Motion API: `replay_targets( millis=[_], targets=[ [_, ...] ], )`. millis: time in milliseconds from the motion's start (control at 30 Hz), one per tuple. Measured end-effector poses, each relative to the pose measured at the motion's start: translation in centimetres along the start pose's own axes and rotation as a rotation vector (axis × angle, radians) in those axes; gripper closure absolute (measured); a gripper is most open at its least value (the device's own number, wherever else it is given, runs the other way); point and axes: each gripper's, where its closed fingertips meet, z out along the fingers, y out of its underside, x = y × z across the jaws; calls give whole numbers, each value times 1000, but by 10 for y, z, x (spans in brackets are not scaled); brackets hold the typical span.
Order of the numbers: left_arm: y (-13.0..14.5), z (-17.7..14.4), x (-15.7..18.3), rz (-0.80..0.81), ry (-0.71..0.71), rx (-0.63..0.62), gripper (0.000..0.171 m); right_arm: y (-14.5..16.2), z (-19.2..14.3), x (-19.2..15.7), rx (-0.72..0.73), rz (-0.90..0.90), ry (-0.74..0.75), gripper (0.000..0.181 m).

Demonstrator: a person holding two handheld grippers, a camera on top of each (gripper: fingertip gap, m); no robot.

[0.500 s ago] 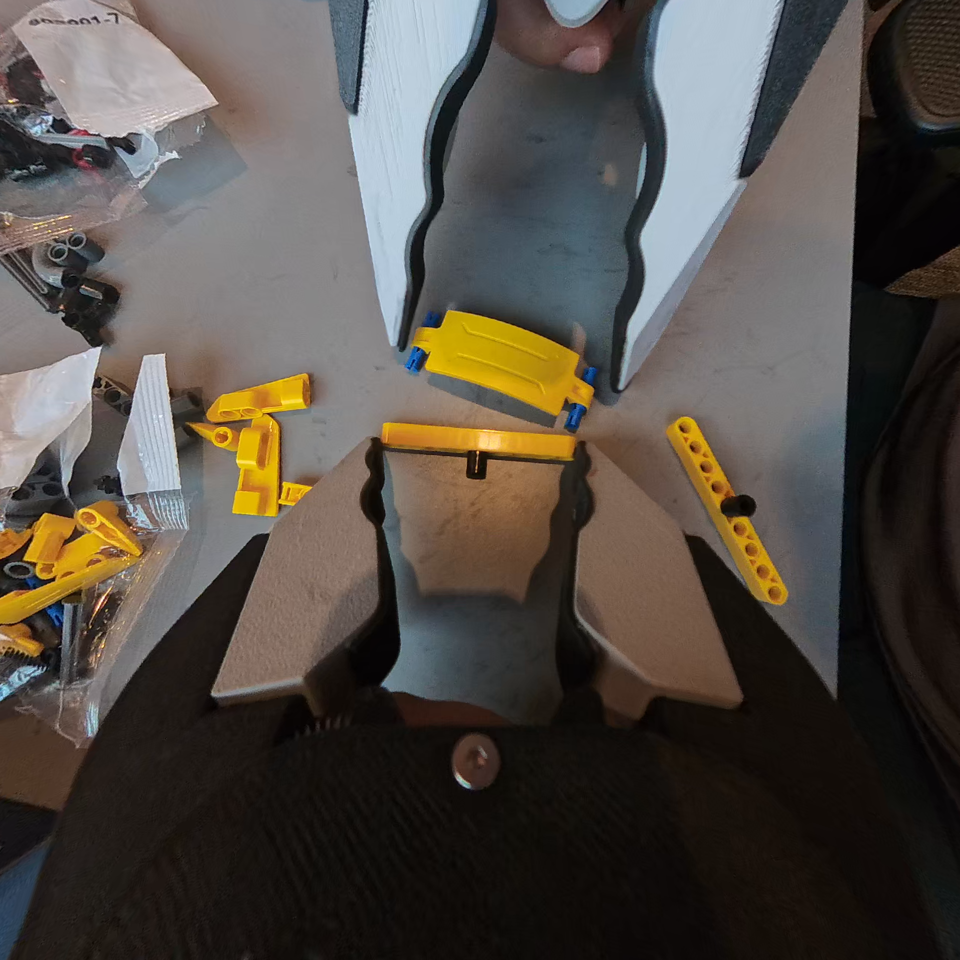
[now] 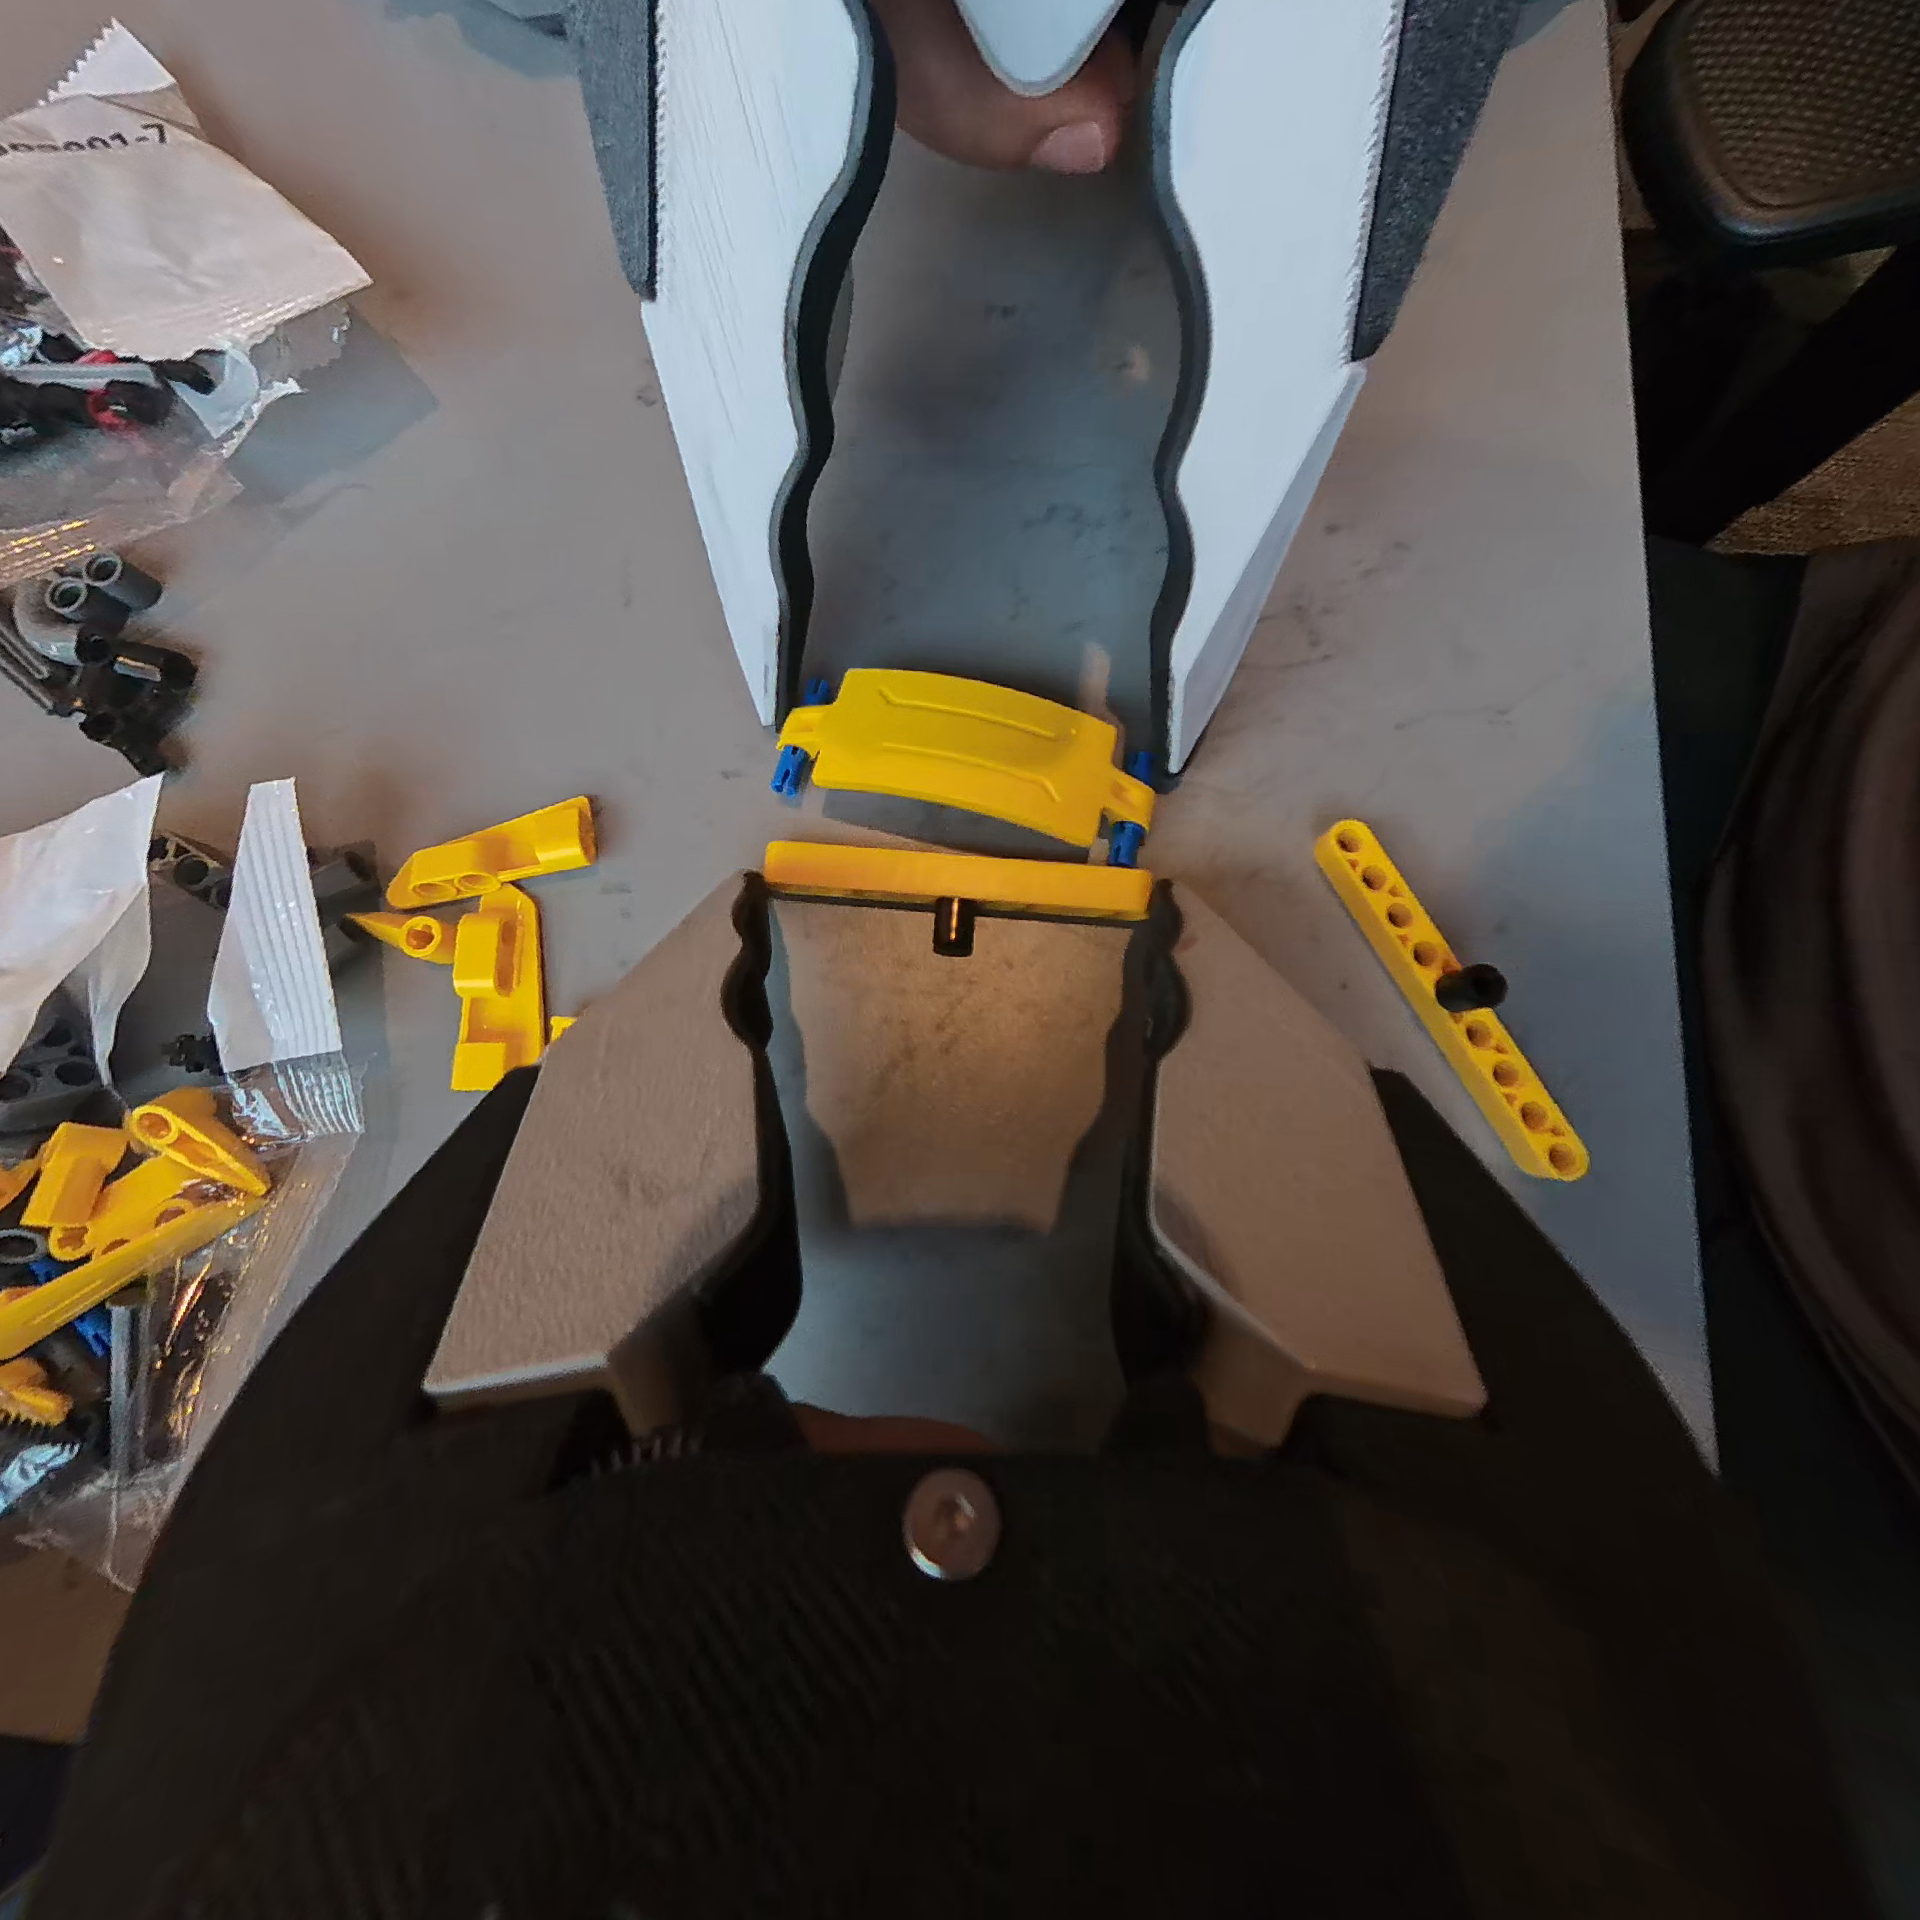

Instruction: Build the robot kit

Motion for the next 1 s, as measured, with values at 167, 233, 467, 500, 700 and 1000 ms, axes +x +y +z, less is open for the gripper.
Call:
replay_targets(
  millis=[167, 233, 467, 500, 700, 1000],
  targets=[
    [-1, 1, 6, 42, 40, 6, 101, -1, 1, -3, 11, -44, -38, 110],
    [-2, 2, 7, 53, 50, 5, 101, 0, 1, -11, 10, -87, -78, 110],
    [-2, 2, 8, 37, 32, 19, 101, -1, 1, -12, 0, -77, -71, 111],
    [-2, 2, 7, 30, 25, 17, 101, -1, 1, -12, -7, -74, -66, 110],
    [-3, 3, 12, 20, 18, 27, 101, 0, 2, -13, -34, -83, -38, 110],
    [-4, 2, 11, 43, 2, -4, 101, 1, 2, -13, -78, -65, -21, 110]
  ],
)
